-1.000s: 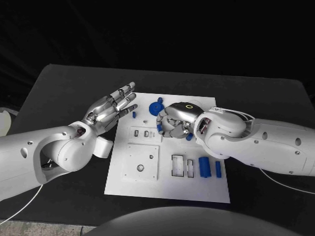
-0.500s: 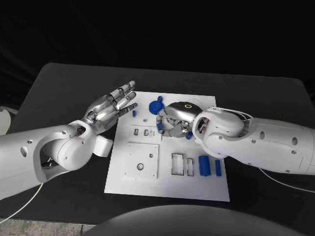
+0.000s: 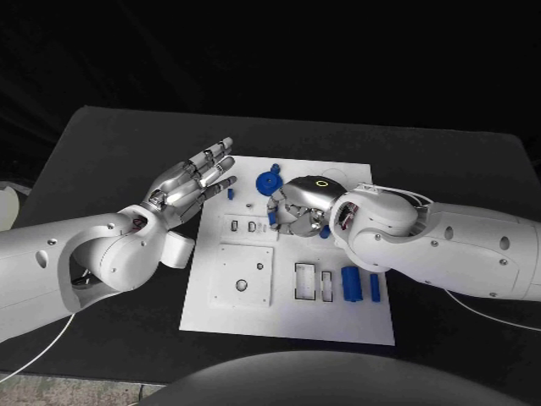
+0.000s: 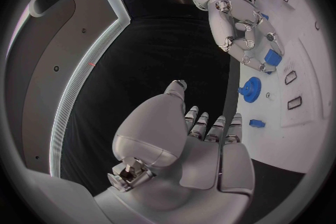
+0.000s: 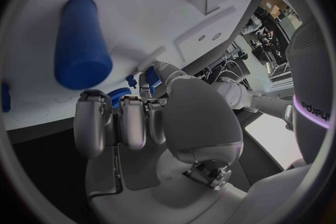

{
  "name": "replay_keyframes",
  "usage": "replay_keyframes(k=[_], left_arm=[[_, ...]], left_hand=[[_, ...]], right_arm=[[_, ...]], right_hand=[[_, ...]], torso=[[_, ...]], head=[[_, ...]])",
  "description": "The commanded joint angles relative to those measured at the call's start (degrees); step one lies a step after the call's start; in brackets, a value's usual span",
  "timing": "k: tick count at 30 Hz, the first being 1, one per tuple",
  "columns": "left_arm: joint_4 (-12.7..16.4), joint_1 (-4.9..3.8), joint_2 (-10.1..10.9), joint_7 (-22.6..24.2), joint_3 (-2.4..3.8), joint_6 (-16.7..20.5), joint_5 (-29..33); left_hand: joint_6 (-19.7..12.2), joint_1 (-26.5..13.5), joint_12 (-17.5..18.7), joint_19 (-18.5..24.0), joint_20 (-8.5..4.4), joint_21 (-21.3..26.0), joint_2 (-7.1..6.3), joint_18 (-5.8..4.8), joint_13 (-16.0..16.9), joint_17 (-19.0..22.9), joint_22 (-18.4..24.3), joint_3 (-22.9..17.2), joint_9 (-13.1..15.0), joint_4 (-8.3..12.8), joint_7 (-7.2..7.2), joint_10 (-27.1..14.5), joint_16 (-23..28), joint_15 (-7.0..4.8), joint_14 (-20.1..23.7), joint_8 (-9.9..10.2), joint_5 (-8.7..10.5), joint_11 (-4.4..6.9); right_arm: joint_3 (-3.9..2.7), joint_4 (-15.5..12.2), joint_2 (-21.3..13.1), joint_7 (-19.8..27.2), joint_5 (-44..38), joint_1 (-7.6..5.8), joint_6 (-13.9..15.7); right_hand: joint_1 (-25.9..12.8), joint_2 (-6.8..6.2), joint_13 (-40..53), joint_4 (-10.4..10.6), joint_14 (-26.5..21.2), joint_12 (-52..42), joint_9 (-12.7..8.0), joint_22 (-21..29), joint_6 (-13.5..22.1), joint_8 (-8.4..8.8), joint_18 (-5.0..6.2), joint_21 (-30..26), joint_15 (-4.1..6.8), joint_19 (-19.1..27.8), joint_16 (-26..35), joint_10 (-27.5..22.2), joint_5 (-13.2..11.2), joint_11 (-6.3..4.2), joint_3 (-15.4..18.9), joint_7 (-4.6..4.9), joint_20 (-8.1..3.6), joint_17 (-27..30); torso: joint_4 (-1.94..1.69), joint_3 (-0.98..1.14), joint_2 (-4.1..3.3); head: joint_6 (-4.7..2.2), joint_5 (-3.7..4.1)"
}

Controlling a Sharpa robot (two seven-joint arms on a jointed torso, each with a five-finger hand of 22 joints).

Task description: Assemble the parts on the task board

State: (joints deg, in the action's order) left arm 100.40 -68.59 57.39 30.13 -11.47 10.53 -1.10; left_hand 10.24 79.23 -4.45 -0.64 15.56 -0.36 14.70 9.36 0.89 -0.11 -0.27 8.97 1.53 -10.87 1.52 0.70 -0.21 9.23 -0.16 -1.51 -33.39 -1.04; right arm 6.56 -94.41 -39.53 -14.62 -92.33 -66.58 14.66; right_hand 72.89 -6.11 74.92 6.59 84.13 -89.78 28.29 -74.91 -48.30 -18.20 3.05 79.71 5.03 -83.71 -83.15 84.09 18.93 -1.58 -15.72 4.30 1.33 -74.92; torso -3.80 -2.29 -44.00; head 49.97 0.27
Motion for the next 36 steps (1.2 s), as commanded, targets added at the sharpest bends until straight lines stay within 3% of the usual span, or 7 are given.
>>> replay_keyframes(k=[1,8,22,26,31,33,36], left_arm=[[0.05,0.0,-0.14,0.22,0.02,-1.24,0.02],[0.01,0.0,-0.16,0.17,0.02,-1.25,0.05],[-0.13,0.0,-0.21,0.18,0.02,-1.15,0.08],[-0.17,0.0,-0.2,0.46,0.02,-0.99,0.08],[0.04,0.0,-0.02,1.2,0.03,0.26,-1.04],[0.28,-0.01,0.19,1.7,0.05,1.37,-2.42],[0.8,-0.04,0.65,2.53,0.27,3.21,-4.32]], left_hand=[[-0.04,0.15,-0.31,0.06,0.4,-0.08,0.65,0.96,0.07,-0.02,-0.05,0.06,0.05,0.32,0.17,-0.06,-0.04,0.18,-0.01,-0.29,-0.19,-0.47],[-0.05,0.15,-0.29,0.06,0.41,-0.08,0.73,0.96,0.06,-0.02,-0.05,-0.01,0.05,0.34,0.2,-0.06,-0.04,0.19,-0.01,-0.29,-0.21,-0.49],[-0.01,0.19,-0.32,0.05,0.43,-0.09,0.87,0.96,0.07,-0.03,-0.05,-0.16,0.06,0.44,0.34,-0.05,-0.06,0.21,-0.01,-0.3,-0.26,-0.45],[0.03,0.2,-0.34,0.05,0.43,-0.09,0.87,0.96,0.07,-0.03,-0.05,-0.18,0.07,0.46,0.35,-0.05,-0.06,0.2,-0.02,-0.31,-0.27,-0.45],[0.35,0.7,-0.54,-0.06,0.7,-0.16,0.08,0.95,0.11,-0.05,-0.1,-0.4,0.12,1.69,0.49,0.03,-0.11,0.23,-0.04,-0.4,-0.24,-0.56],[0.55,0.81,-0.83,-0.48,1.16,-0.46,-0.38,0.95,0.16,-0.13,-0.3,-0.45,0.14,2.34,0.5,0.13,-0.29,0.48,-0.16,-0.45,-0.03,-0.89],[1.3,0.13,-3.62,-2.47,1.32,-1.75,-1.19,0.78,0.7,-0.9,-1.04,-0.02,0.24,2.27,0.08,1.27,-2.34,1.53,-1.89,-0.63,2.1,-3.72]], right_arm=[[0.04,-0.05,0.09,0.03,-0.67,0.09,-1.07],[0.04,-0.03,0.19,0.58,-0.95,0.1,-1.41],[0.04,0.0,0.14,2.28,-1.2,0.11,-0.36],[0.02,-0.32,-0.16,3.04,-1.2,0.11,1.96],[-0.28,-1.99,-1.52,4.64,-0.37,-0.1,6.53],[-0.5,-3.41,-2.68,5.44,0.89,-0.63,8.6],[-0.72,-5.39,-4.54,6.57,3.64,-1.93,10.75]], right_hand=[[-0.6,0.04,15.08,-0.42,4.53,-0.22,-0.32,-9.02,0.5,0.45,-0.27,-0.14,-0.19,-1.5,-0.22,5.91,-1.59,0.39,0.18,-0.1,0.22,-8.65],[-1.63,-0.8,15.08,-0.44,4.5,-0.22,-1.36,-8.97,0.79,1.72,-0.19,-0.54,-0.26,-1.35,-0.21,5.91,-7.29,0.43,1.89,-0.07,0.26,-8.57],[-1.59,-1.83,15.08,0.92,4.45,-0.22,-5.21,-9.1,7.15,7.68,-0.13,-0.97,-0.52,-1.3,-0.15,5.91,-13.18,0.72,5.27,0.24,0.47,-8.38],[-0.47,-3.27,15.08,3.65,4.43,-0.22,-7.72,-9.22,10.7,10.24,-0.13,-1.04,-0.4,-1.34,-0.13,5.91,-14.34,0.56,6.86,-0.01,0.37,-8.31],[2.8,-5.84,15.08,10.22,4.42,-0.22,-11.62,-9.45,14.88,12.25,-0.18,-0.99,-0.05,-1.47,-0.12,5.91,-15.17,0.24,9.0,-0.4,0.11,-8.26],[2.65,-6.11,15.08,10.32,4.45,-0.22,-11.92,-9.56,15.09,12.33,-0.23,-0.8,-0.09,-1.57,-0.25,5.91,-15.35,0.22,9.33,-0.35,0.07,-8.37],[2.11,-6.07,15.08,10.38,4.54,-0.22,-11.76,-9.83,13.93,12.03,-0.35,-0.31,-0.1,-1.8,-0.62,5.91,-15.4,0.28,9.57,-0.24,0.07,-8.74]], torso=[[0.02,0.03,-0.02],[0.01,0.03,-0.02],[0.0,0.01,-0.03],[-0.03,0.02,-0.03],[-0.07,0.06,-0.01],[-0.08,0.06,0.0],[-0.05,0.07,0.0]], head=[[0.03,0.02],[0.03,0.09],[0.03,0.2],[0.03,0.19],[-0.4,-0.2],[-0.55,-0.27],[-0.92,-0.37]])
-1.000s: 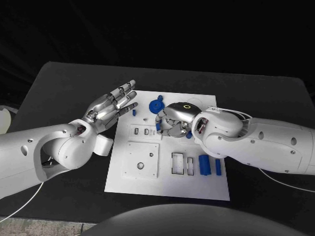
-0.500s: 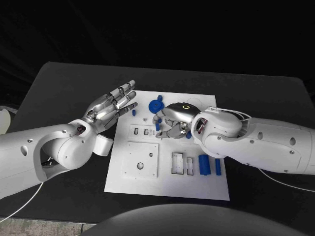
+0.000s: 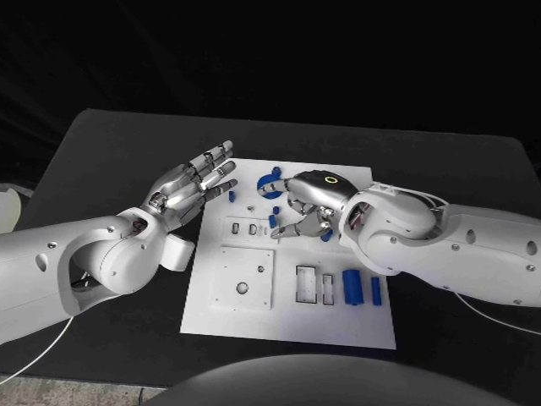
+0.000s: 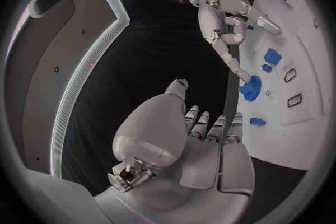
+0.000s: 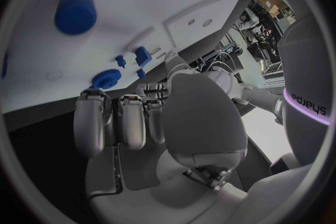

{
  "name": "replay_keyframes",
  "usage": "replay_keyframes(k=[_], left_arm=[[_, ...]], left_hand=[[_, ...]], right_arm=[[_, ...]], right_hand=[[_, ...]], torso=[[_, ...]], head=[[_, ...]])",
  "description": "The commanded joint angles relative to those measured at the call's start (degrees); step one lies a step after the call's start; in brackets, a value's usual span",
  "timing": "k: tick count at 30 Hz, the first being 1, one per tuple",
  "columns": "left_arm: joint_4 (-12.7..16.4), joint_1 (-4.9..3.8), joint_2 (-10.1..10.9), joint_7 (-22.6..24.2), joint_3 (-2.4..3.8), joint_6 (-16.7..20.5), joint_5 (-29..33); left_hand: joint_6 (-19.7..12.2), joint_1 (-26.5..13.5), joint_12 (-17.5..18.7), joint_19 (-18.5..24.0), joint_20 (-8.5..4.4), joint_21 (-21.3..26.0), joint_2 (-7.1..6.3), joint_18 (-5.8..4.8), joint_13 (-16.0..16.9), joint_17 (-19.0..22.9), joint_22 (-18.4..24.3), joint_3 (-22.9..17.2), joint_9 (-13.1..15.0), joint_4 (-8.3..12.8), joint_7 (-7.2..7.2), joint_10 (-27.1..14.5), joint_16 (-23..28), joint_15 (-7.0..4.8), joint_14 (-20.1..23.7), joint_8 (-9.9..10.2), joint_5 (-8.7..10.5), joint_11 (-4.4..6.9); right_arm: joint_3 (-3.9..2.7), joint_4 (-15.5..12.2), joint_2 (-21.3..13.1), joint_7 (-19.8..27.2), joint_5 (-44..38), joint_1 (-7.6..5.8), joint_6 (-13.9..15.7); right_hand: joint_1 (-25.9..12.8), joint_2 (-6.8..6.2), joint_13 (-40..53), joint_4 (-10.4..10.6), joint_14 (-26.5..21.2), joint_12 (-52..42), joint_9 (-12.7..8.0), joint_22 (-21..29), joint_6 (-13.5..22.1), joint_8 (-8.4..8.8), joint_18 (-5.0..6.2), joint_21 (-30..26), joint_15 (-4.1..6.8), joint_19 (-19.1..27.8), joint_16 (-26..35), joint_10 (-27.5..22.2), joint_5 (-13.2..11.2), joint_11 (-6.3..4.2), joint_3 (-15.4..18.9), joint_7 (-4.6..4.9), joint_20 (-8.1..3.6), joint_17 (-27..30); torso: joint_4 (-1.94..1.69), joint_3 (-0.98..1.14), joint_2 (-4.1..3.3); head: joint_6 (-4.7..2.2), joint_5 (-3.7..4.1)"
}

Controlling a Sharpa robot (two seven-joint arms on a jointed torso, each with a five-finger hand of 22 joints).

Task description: Assemble the parts on the task board

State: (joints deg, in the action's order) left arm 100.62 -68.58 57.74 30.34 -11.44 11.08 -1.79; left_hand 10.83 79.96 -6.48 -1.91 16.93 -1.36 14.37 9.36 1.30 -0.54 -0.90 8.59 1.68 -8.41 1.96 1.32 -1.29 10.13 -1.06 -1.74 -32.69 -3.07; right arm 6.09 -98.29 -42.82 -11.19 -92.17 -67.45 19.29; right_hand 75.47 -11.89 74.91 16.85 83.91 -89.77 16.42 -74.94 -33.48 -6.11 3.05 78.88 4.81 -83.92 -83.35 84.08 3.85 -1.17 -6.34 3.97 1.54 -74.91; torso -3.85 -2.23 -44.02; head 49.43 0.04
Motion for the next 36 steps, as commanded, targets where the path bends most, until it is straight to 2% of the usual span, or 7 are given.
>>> replay_keyframes(k=[1,9,16,20,21,26,36], left_arm=[[0.86,-0.09,0.55,2.66,0.38,3.63,-4.43],[2.08,-1.22,1.82,2.1,3.47,13.42,-11.75],[0.59,-5.24,0.98,-11.45,4.3,16.71,-23.09],[-1.21,-7.67,-0.18,-23.67,4.39,12.83,-31.74],[-1.66,-8.23,-0.54,-26.95,4.4,11.61,-33.84],[-2.81,-10.46,-2.14,-40.29,4.44,5.13,-43.18],[-3.93,-15.4,-7.97,-63.0,4.47,-15.38,-53.4]], left_hand=[[1.28,-1.3,-3.48,-2.72,-0.23,-1.69,-1.27,0.57,0.66,-0.98,-0.91,0.93,0.19,-0.96,-0.55,1.59,-2.78,1.15,-2.5,-0.55,3.84,-3.56],[10.66,-0.22,-30.2,-32.44,-0.45,-19.13,-3.62,-1.22,8.06,-8.37,-8.89,3.62,1.43,-4.65,4.16,19.81,-27.4,2.52,-29.06,-2.87,12.19,-11.67],[29.45,-0.44,-58.49,-47.73,-4.56,-36.21,-4.29,0.86,25.89,-24.52,-17.83,6.14,5.18,-7.91,8.09,38.29,-59.34,-4.07,-44.73,-9.21,15.26,-5.09],[37.2,-1.61,-82.69,-58.69,-7.86,-56.57,-4.34,-0.76,83.73,-76.01,-36.47,7.38,9.5,-7.27,6.96,84.29,-86.64,-7.02,-78.92,-18.29,14.84,-2.35],[36.91,-2.54,-83.52,-61.58,-8.4,-62.91,-4.07,-1.68,88.7,-82.85,-43.94,7.83,11.0,-7.36,6.34,88.68,-88.18,-7.7,-83.8,-20.39,15.21,-1.81],[35.03,-6.89,-83.52,-72.07,-9.92,-80.74,-3.2,-4.91,88.7,-89.46,-69.16,10.32,22.01,-7.93,4.32,88.68,-88.71,-9.31,-88.94,-33.58,16.88,0.02],[35.13,-12.59,-83.52,-77.34,-11.54,-84.58,-1.61,-6.35,88.7,-89.46,-77.09,13.61,32.27,-8.14,2.5,88.68,-88.71,-11.24,-88.94,-41.57,20.64,1.95]], right_arm=[[-0.31,-2.29,-2.15,3.58,5.01,-1.86,6.64],[-0.45,-5.04,-9.17,5.19,13.27,-7.59,6.86],[-0.06,-4.48,-12.41,4.79,15.39,-8.71,5.4],[0.24,-3.87,-13.21,4.14,15.74,-8.79,3.79],[0.31,-3.65,-13.33,3.93,15.76,-8.78,3.35],[0.57,-2.37,-13.37,3.1,15.72,-8.78,1.87],[0.91,-1.45,-13.33,2.17,14.58,-8.53,1.17]], right_hand=[[-0.91,0.0,15.09,0.11,4.82,-0.23,0.49,-9.95,-2.45,-0.5,-0.42,0.76,0.08,-1.71,-0.66,5.92,-0.28,-0.07,0.15,0.16,-0.13,-8.97],[-2.8,1.25,15.09,0.01,4.91,-0.23,-0.05,-10.33,-4.85,-1.52,-0.55,1.29,-0.26,-1.97,-1.1,5.92,-0.21,0.34,-0.41,0.7,0.1,-9.36],[-2.54,2.57,15.09,-0.18,4.91,-0.23,-0.5,-10.42,-5.76,-1.96,-0.56,1.28,-0.47,-1.95,-1.2,5.92,0.06,0.58,-1.29,0.98,0.31,-9.44],[-2.28,3.54,15.09,-0.33,4.9,-0.23,-0.78,-10.5,-6.62,-2.37,-0.57,1.32,-0.59,-1.96,-1.24,5.92,0.62,0.71,-1.78,1.12,0.46,-9.46],[-2.28,3.7,15.09,-0.36,4.9,-0.23,-0.83,-10.53,-6.83,-2.47,-0.57,1.34,-0.62,-1.97,-1.24,5.92,0.72,0.74,-1.83,1.16,0.49,-9.45],[-2.24,4.53,15.09,-0.53,4.88,-0.23,-1.03,-10.63,-8.08,-3.05,-0.59,1.42,-0.74,-2.01,-1.23,5.92,1.2,0.88,-2.06,1.34,0.61,-9.42],[-2.34,5.67,15.09,-0.76,4.85,-0.23,-1.37,-10.72,-9.2,-3.5,-0.6,1.45,-0.86,-2.05,-1.15,5.92,2.65,0.99,-2.26,1.46,0.75,-9.3]], torso=[[0.04,0.01,0.0],[0.64,0.02,0.47],[1.38,0.72,0.68],[1.91,1.27,0.79],[2.04,1.4,0.81],[2.77,2.03,0.79],[3.75,3.42,0.72]], head=[[-0.59,-0.14],[-1.03,-0.8],[-1.2,-1.6],[-1.31,-2.12],[-1.28,-2.19],[-1.49,-2.72],[-0.96,-4.61]])
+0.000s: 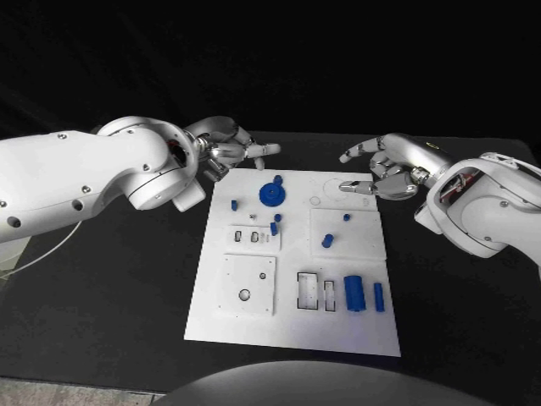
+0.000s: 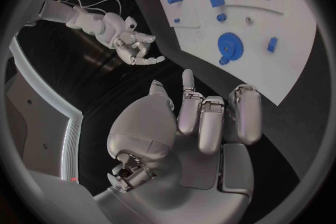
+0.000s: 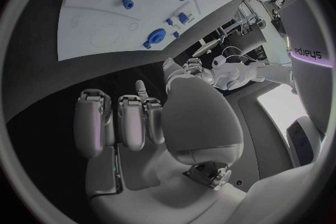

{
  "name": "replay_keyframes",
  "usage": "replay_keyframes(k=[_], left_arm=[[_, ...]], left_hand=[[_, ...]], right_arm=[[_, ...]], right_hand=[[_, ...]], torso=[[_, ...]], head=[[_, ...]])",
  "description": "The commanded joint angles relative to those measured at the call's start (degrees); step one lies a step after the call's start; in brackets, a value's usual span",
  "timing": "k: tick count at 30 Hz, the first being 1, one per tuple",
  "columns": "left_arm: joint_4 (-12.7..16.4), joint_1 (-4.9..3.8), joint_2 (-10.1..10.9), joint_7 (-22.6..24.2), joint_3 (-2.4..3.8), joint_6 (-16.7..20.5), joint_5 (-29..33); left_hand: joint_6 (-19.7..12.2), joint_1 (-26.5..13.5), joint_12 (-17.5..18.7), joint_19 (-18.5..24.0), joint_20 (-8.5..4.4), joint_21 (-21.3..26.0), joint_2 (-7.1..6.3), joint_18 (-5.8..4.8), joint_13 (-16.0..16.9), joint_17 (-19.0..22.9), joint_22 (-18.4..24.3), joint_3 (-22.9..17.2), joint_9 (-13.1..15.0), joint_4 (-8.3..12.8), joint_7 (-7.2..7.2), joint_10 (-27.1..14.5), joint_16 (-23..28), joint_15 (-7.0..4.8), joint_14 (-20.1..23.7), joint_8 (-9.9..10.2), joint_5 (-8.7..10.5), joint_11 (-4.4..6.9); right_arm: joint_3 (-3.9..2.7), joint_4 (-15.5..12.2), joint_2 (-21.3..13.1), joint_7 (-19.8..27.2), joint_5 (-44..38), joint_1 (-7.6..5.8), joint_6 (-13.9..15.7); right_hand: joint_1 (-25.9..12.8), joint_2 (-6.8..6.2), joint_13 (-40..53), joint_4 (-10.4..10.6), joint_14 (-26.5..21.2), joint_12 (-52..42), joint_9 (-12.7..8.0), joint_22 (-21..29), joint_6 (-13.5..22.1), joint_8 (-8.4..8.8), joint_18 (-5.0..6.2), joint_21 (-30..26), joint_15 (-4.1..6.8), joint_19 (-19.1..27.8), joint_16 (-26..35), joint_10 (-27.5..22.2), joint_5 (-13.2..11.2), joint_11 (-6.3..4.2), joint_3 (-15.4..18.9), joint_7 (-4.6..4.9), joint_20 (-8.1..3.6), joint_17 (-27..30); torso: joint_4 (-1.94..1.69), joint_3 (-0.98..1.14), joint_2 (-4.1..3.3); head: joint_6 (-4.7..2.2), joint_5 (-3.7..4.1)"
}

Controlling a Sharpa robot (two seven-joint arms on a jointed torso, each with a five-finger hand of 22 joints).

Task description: Assemble the parts on the task board

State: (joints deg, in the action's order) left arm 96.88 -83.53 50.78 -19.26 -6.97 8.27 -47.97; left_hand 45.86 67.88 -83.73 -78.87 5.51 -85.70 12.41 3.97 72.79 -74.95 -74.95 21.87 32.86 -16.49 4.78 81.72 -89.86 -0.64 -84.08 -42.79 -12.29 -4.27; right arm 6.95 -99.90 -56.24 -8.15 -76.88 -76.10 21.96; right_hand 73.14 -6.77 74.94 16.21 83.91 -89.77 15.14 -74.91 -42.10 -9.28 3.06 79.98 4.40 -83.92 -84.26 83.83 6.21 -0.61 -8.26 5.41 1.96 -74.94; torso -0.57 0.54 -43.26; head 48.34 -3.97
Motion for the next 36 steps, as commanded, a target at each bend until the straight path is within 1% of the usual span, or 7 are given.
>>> replay_keyframes(k=[1,4,8,14,18,23,36], left_arm=[[-0.39,-0.71,-1.82,-14.71,0.0,-14.26,-7.72],[-0.96,-1.07,-3.6,-16.92,-0.01,-17.74,-8.44],[-1.9,-1.28,-5.97,-18.78,-0.02,-21.36,-8.89],[-3.3,-1.27,-8.63,-20.02,-0.09,-24.19,-9.98],[-4.14,-1.03,-9.65,-20.27,-0.16,-23.98,-11.34],[-4.57,-0.69,-10.17,-20.33,-0.32,-23.15,-12.45],[-4.96,1.13,-11.14,-20.08,-0.56,-20.91,-12.77]], left_hand=[[0.36,-0.49,-6.27,-0.47,-0.2,-0.26,0.51,-0.99,17.21,-15.05,-3.13,0.26,1.69,0.01,-0.47,8.28,-0.14,-0.62,-5.92,-0.92,0.19,3.26],[0.55,-0.28,-6.27,-1.0,-0.66,-0.39,0.97,-1.09,17.21,-15.05,-3.64,-0.12,3.94,0.09,-0.96,8.28,-0.14,-1.1,-5.92,-1.87,0.06,3.73],[0.75,-0.32,-6.27,-1.16,-1.02,-0.34,1.38,-1.08,17.21,-15.05,-3.66,-0.57,5.58,0.26,-1.29,8.28,-0.14,-1.46,-5.92,-2.29,0.31,4.08],[0.75,-1.07,-6.27,-1.17,-1.35,-0.15,1.62,-1.04,17.21,-15.05,-3.45,-0.9,7.15,0.21,-1.47,8.28,-0.14,-1.77,-5.92,-2.12,1.53,4.33],[1.54,-1.84,-6.27,-1.58,-1.77,-0.09,1.56,-1.09,17.21,-15.05,-3.65,-1.28,9.89,0.36,-1.97,8.28,-0.14,-2.2,-5.92,-3.05,1.98,4.79],[1.32,-2.0,-6.27,-1.57,-1.98,0.03,1.46,-1.06,17.21,-15.05,-3.51,-1.51,11.17,0.45,-2.12,8.28,-0.14,-2.4,-5.92,-3.1,2.03,4.97],[0.96,-2.05,-6.27,-1.28,-2.05,0.57,1.43,-0.95,17.21,-15.05,-2.96,-2.55,11.66,0.64,-1.75,8.28,-0.14,-2.33,-5.92,1.83,1.26,4.75]], right_arm=[[0.07,0.24,0.16,-0.93,-0.87,0.17,-1.47],[0.12,0.42,0.33,-1.07,-1.42,0.42,-1.43],[0.17,0.43,0.46,-1.1,-2.31,0.78,-1.37],[0.23,-0.25,0.35,-0.77,-2.73,1.28,-1.02],[0.25,-0.51,0.15,-0.62,-2.81,1.46,-0.88],[0.25,-0.69,-0.17,-0.67,-2.84,1.54,-0.98],[0.26,-0.58,-0.21,-0.83,-2.86,1.82,-1.46]], right_hand=[[-0.02,0.63,15.06,-0.14,4.85,-0.23,-0.1,-10.76,-0.69,-0.37,-0.6,0.34,-0.45,-2.05,-0.24,6.17,0.44,0.43,-0.35,0.03,0.34,-9.27],[-0.07,0.83,15.06,-0.21,4.85,-0.23,-0.19,-10.8,-0.96,-0.46,-0.62,0.4,-0.47,-2.08,-0.26,6.17,0.85,0.45,-0.34,0.06,0.36,-9.27],[-0.1,1.08,15.06,-0.3,4.85,-0.23,-0.32,-10.81,-1.17,-0.51,-0.61,0.37,-0.49,-2.08,-0.24,6.17,1.35,0.48,-0.36,0.1,0.39,-9.25],[-0.13,1.25,15.06,-0.35,4.85,-0.23,-0.42,-10.84,-1.23,-0.49,-0.62,0.4,-0.5,-2.1,-0.26,6.17,1.67,0.49,-0.37,0.09,0.4,-9.25],[-0.17,1.32,15.06,-0.36,4.85,-0.23,-0.48,-10.85,-1.21,-0.46,-0.62,0.41,-0.5,-2.1,-0.22,6.17,1.82,0.48,-0.36,0.07,0.41,-9.21],[-0.19,1.36,15.06,-0.37,4.84,-0.23,-0.51,-10.85,-1.22,-0.46,-0.62,0.4,-0.49,-2.1,-0.2,6.17,1.9,0.48,-0.36,0.07,0.41,-9.18],[-0.23,1.47,15.06,-0.38,4.81,-0.23,-0.57,-10.84,-1.24,-0.44,-0.61,0.36,-0.5,-2.09,-0.06,6.17,2.06,0.48,-0.36,0.09,0.41,-9.03]], torso=[[0.54,0.74,-0.03],[0.72,0.92,-0.09],[0.81,1.12,-0.06],[0.74,0.94,-0.04],[0.71,0.74,0.02],[0.62,0.73,0.13],[0.77,0.68,0.28]], head=[[0.18,-0.72],[0.14,-0.93],[0.57,-1.23],[0.7,-2.04],[0.96,-2.23],[1.3,-2.27],[1.66,-3.25]])
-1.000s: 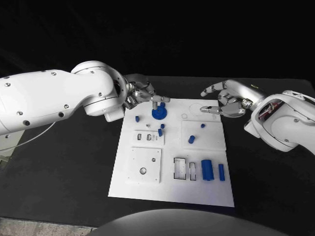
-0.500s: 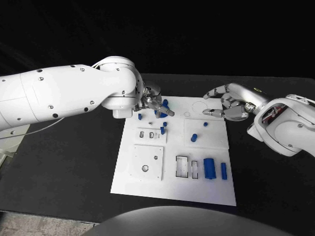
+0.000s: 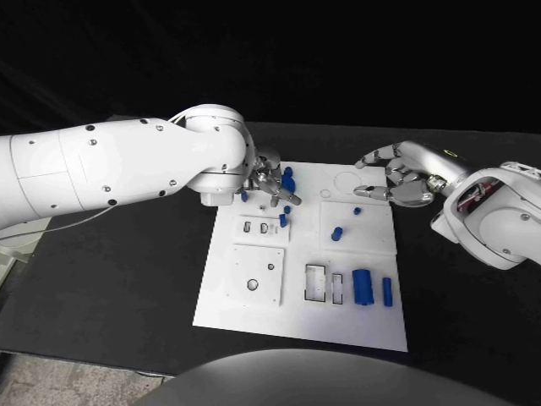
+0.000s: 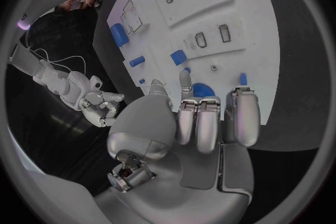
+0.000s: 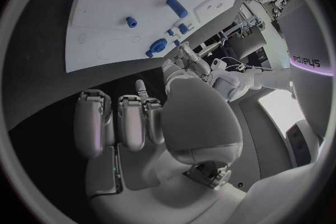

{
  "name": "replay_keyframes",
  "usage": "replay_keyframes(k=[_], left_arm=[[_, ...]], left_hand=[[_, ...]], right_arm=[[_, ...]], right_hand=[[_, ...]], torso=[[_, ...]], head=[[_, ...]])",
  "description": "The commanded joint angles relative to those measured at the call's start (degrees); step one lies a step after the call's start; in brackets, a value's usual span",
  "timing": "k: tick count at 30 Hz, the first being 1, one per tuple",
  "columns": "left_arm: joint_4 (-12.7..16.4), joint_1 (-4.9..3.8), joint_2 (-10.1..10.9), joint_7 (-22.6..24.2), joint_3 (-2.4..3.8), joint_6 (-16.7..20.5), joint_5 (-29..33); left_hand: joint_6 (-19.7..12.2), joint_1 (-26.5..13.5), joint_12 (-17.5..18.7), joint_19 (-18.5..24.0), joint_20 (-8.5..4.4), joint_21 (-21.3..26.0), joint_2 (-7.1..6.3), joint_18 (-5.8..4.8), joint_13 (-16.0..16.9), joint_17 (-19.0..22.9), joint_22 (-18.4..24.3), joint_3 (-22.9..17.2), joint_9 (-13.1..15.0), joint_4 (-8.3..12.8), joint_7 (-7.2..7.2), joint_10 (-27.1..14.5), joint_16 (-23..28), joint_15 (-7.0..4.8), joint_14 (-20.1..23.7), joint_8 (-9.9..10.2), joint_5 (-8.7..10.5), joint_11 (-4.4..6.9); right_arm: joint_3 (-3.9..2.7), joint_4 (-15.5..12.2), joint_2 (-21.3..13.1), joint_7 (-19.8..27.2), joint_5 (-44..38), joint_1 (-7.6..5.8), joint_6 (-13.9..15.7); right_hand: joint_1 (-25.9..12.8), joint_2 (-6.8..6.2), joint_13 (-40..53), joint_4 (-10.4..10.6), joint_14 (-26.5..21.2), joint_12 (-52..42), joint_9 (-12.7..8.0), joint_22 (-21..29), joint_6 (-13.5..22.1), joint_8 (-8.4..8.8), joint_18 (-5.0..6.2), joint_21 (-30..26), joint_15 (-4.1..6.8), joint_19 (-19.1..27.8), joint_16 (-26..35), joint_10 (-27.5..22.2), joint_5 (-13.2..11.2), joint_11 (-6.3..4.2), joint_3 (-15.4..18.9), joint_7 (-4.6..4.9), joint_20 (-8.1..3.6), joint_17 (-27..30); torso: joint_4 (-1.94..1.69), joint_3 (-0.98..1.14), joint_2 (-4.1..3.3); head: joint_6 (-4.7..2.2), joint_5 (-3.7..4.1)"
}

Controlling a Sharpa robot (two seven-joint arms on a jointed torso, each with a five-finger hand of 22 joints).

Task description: Assemble the parts on the task board

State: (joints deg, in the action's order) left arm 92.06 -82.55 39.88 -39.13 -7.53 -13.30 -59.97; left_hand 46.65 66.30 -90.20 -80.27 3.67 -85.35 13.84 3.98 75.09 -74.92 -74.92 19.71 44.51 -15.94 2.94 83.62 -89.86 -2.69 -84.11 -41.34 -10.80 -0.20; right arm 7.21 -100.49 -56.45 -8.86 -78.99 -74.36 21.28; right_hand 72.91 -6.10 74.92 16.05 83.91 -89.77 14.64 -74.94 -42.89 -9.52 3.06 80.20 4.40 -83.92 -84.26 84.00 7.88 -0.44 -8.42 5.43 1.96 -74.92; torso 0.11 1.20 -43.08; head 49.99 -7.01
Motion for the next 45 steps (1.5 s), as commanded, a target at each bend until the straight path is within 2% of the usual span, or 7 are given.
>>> replay_keyframes(k=[1,8,14,22,25,31,45], left_arm=[[-0.22,0.27,-0.31,-0.18,-0.01,0.91,-0.67],[-0.85,1.08,-1.14,-0.03,-0.2,1.86,-0.27],[-1.04,1.93,-1.28,0.01,-0.26,2.01,-0.19],[-0.72,2.71,-0.33,0.0,-0.27,1.96,-0.53],[-0.59,2.96,0.0,0.02,-0.28,2.06,-0.77],[-0.38,3.2,0.46,0.08,-0.28,2.32,-1.04],[0.45,3.72,0.72,0.23,-0.29,2.36,-0.98]], left_hand=[[0.32,-0.43,0.2,0.09,-0.19,0.22,0.04,-0.98,14.91,-15.08,-3.01,-0.49,0.0,0.11,0.1,6.38,-0.14,-0.27,-5.89,0.73,-0.38,0.67],[1.64,0.09,0.2,0.09,-0.14,0.41,0.0,-0.95,14.91,-15.08,-2.96,-1.36,0.2,0.39,0.07,6.38,-0.14,-0.24,-5.89,3.13,-2.55,0.65],[2.54,0.69,0.2,-0.01,-0.18,0.46,-0.26,-0.95,14.91,-15.08,-3.05,-1.95,0.79,0.72,-0.08,6.38,-0.14,-0.31,-5.89,4.07,-4.1,0.78],[3.82,0.96,0.2,-0.19,-0.35,0.48,-0.64,-0.98,14.91,-15.08,-3.23,-2.38,2.38,0.9,-0.45,6.38,-0.14,-0.52,-5.89,3.74,-4.52,1.05],[4.16,0.95,0.2,-0.26,-0.56,0.53,-0.94,-0.98,14.91,-15.08,-3.29,-2.65,4.31,0.88,-0.72,6.38,-0.14,-0.76,-5.89,3.04,-4.52,1.32],[3.88,0.8,0.2,-0.24,-0.87,0.71,-1.28,-0.96,14.91,-15.08,-3.25,-3.13,7.8,0.69,-1.01,6.38,-0.14,-1.05,-5.89,2.06,-4.47,1.61],[3.47,0.64,0.2,0.14,-0.95,1.0,-1.34,-0.83,14.91,-15.08,-2.78,-3.32,9.08,0.49,-1.03,6.38,-0.14,-1.11,-5.89,2.06,-4.31,1.66]], right_arm=[[0.0,0.03,0.0,-0.13,-0.76,0.1,-0.83],[0.0,0.27,0.05,-0.17,-0.76,0.26,-1.06],[0.0,0.39,0.19,-0.15,-0.76,0.36,-1.13],[0.0,0.55,0.06,-0.19,-0.76,0.48,-1.38],[0.0,0.6,0.04,-0.19,-0.77,0.54,-1.49],[0.0,0.71,0.18,-0.17,-0.77,0.63,-1.67],[0.01,0.93,0.25,-0.22,-0.77,0.82,-1.97]], right_hand=[[0.0,0.8,15.08,-0.22,4.8,-0.23,-0.07,-10.81,-0.45,-0.2,-0.61,0.14,-0.5,-2.09,-0.03,6.0,0.39,0.32,-0.21,0.07,0.42,-9.02],[-0.01,0.85,15.08,-0.23,4.78,-0.23,-0.09,-10.79,-0.47,-0.2,-0.6,0.08,-0.5,-2.07,0.05,6.0,0.44,0.32,-0.21,0.08,0.42,-8.93],[-0.02,0.87,15.08,-0.23,4.77,-0.23,-0.1,-10.77,-0.5,-0.21,-0.58,0.03,-0.51,-2.05,0.11,6.0,0.47,0.32,-0.21,0.09,0.42,-8.87],[-0.04,0.91,15.08,-0.24,4.76,-0.23,-0.12,-10.76,-0.54,-0.22,-0.58,0.01,-0.51,-2.04,0.16,6.0,0.51,0.33,-0.21,0.1,0.42,-8.82],[-0.05,0.92,14.99,-0.24,4.75,-0.1,-0.13,-10.75,-0.55,-0.22,-0.57,-0.02,-0.51,-2.03,0.21,5.9,0.51,0.33,-0.2,0.11,0.43,-8.76],[-0.07,0.93,14.75,-0.24,4.73,0.24,-0.14,-10.73,-0.57,-0.23,-0.56,-0.07,-0.51,-2.01,0.27,5.62,0.53,0.33,-0.19,0.12,0.43,-8.7],[-0.4,1.06,14.52,-0.18,4.7,0.56,-0.27,-10.72,-0.76,-0.26,-0.54,-0.15,-0.53,-1.98,0.39,5.38,0.51,0.36,-0.05,0.15,0.44,-8.57]], torso=[[0.08,0.04,0.11],[0.09,0.07,0.17],[0.17,0.0,0.09],[0.13,-0.01,0.13],[-0.03,-0.03,0.18],[0.02,-0.06,0.13],[0.08,-0.08,0.16]], head=[[0.01,-0.17],[0.01,0.01],[0.01,0.03],[0.01,0.13],[0.01,0.23],[0.01,0.18],[0.01,0.0]])
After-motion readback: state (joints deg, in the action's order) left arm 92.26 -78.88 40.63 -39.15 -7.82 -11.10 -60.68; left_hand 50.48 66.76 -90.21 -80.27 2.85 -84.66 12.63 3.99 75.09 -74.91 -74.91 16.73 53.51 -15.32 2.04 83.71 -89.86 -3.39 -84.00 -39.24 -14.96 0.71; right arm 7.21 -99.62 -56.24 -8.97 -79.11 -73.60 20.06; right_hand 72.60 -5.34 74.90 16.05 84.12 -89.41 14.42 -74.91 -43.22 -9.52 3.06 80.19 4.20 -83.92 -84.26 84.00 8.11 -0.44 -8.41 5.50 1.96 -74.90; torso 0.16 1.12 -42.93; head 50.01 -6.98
